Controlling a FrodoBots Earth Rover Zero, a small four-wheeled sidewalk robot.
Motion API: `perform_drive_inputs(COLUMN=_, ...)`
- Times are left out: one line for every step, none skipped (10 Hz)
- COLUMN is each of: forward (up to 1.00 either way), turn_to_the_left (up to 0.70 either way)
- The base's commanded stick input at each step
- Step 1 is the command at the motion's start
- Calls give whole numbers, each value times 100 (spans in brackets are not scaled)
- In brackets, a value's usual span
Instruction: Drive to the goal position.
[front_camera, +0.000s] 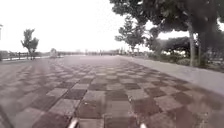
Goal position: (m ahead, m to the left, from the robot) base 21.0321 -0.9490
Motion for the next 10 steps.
perform_drive_inputs(forward=70, turn_to_the_left=0)
perform_drive_inputs(forward=70, turn_to_the_left=6)
perform_drive_inputs(forward=70, turn_to_the_left=35)
perform_drive_inputs(forward=70, turn_to_the_left=32)
perform_drive_inputs(forward=70, turn_to_the_left=14)
perform_drive_inputs(forward=70, turn_to_the_left=0)
perform_drive_inputs(forward=70, turn_to_the_left=0)
perform_drive_inputs(forward=70, turn_to_the_left=0)
perform_drive_inputs(forward=70, turn_to_the_left=0)
perform_drive_inputs(forward=70, turn_to_the_left=0)
